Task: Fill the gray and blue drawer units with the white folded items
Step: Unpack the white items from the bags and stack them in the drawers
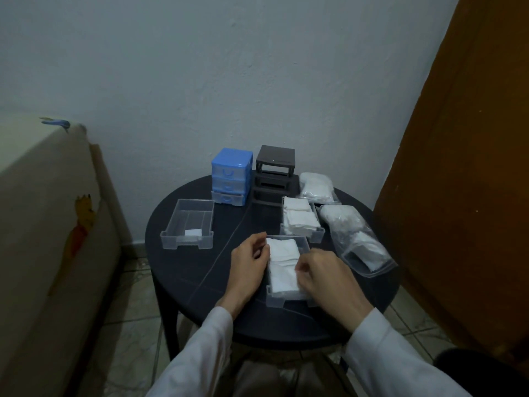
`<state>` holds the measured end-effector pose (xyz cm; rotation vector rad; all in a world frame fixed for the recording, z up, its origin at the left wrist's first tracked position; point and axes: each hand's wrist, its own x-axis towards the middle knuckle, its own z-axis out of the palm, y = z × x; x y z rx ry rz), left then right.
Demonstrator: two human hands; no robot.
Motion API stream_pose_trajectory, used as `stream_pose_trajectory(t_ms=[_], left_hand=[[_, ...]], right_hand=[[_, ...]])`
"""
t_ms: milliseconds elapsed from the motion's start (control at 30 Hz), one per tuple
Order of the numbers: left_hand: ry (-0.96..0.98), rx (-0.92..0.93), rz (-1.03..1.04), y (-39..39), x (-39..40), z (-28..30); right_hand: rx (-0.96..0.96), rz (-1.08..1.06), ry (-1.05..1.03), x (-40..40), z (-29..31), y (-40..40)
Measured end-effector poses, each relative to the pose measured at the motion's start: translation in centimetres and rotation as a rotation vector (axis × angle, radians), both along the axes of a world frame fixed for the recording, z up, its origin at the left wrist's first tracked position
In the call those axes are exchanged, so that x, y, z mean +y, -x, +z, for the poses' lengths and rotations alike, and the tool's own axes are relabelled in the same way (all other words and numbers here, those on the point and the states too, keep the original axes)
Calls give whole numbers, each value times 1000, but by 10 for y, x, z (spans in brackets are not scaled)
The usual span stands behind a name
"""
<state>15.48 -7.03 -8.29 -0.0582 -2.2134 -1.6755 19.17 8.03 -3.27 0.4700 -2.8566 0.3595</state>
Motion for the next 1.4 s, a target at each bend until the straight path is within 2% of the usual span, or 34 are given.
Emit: stream_pose_trajectory(t_ms=[167, 333, 433, 633, 767, 900, 967, 1100, 1267, 1400], left_hand=[[5, -1, 1, 1, 0, -1], [15, -3, -10, 0, 0, -1], [32, -3, -14, -1, 0, 0], [32, -3, -22, -2, 0, 2], [44, 0, -15, -3, 0, 2], [94, -15, 5, -2, 0, 7], [140, -11, 29, -1, 1, 12], [203, 87, 13, -2, 16, 32], [314, 164, -231, -1, 61, 60], [504, 147, -396, 11, 98, 76]], right_hand=[[86, 21, -2, -1, 0, -10], [-105, 220, -72, -12, -5, -26], [-137, 246, -161, -14, -9, -31], [-209, 223, -195, -17, -10, -26], [-243, 236, -107, -12, -10, -24], [-280, 224, 240, 5, -7, -16], [-244, 219, 349, 18, -4, -12], [-108, 133, 378, 50, 4, -7], [113, -47, 332, 95, 10, -1], [105, -165, 296, 125, 4, 6]])
